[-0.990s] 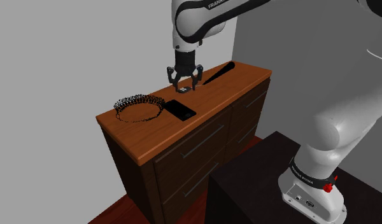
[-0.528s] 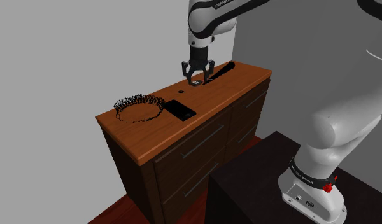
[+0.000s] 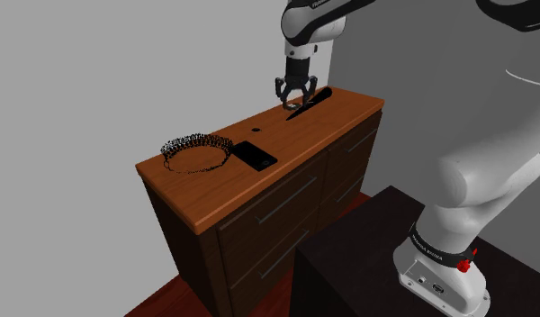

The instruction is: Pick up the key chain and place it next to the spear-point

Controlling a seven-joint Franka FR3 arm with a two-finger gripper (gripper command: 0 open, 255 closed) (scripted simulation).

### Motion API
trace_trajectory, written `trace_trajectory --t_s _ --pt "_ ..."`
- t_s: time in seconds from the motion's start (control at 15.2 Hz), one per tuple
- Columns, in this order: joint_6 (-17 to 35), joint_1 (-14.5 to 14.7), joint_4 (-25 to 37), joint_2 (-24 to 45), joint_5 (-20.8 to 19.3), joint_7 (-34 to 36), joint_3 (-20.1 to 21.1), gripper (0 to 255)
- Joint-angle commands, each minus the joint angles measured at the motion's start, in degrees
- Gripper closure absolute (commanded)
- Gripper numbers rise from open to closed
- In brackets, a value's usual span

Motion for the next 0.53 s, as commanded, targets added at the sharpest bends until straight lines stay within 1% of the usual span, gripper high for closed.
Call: trace_trajectory --t_s 0.0,0.46 --pt "0.29 -1.33 0.62 0.98 -0.35 -2.72 -1.47 255" --pt "-1.11 -5.38 8.13 7.34 -1.94 -10.26 -5.59 255"
